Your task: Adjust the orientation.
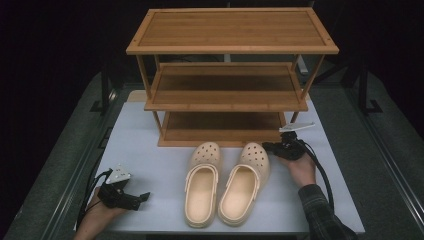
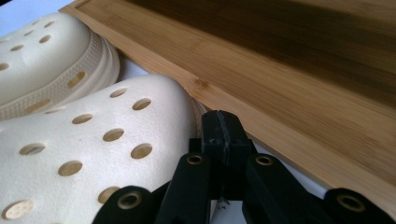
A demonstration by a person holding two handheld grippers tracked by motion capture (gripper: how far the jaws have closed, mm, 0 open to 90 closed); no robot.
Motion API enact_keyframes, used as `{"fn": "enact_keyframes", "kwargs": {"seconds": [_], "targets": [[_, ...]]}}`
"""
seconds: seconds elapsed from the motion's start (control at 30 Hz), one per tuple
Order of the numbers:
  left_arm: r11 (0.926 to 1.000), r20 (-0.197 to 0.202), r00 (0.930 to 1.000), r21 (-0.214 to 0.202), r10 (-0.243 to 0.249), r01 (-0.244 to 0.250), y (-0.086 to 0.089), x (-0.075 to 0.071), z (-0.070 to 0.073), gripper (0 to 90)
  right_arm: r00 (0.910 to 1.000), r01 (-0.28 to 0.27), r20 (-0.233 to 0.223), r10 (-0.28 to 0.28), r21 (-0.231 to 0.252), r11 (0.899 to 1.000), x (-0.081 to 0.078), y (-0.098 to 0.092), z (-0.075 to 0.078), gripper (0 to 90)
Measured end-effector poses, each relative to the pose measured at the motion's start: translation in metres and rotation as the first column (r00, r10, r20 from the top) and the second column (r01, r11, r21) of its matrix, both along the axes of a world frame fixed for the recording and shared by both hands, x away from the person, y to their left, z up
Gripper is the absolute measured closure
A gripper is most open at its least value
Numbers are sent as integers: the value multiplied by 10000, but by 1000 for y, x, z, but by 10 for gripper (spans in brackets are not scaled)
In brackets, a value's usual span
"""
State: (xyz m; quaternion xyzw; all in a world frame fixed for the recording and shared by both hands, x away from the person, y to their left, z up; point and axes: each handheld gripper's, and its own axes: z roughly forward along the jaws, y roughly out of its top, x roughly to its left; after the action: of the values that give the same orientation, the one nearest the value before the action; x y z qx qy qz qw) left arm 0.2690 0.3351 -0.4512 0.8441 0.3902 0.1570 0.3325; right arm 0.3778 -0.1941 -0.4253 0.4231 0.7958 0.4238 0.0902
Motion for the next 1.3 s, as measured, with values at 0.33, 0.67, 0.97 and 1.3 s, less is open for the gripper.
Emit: {"fn": "enact_keyframes", "kwargs": {"seconds": [0.33,0.67,0.97,1.3], "targets": [[10000,5,10000,-7,3,-3,0,0,0,0,9996,-230,-183,232,121,9997,8,19,0,899],[10000,-19,10000,17,-6,6,0,0,0,0,9988,-464,-125,468,340,9983,16,37,-2,899],[10000,1,10000,-3,3,-3,0,0,0,0,9985,-552,-61,553,202,9983,18,53,-3,899],[10000,-18,10000,19,-6,6,0,0,0,0,9993,-204,-304,210,181,9996,11,37,2,696]]}}
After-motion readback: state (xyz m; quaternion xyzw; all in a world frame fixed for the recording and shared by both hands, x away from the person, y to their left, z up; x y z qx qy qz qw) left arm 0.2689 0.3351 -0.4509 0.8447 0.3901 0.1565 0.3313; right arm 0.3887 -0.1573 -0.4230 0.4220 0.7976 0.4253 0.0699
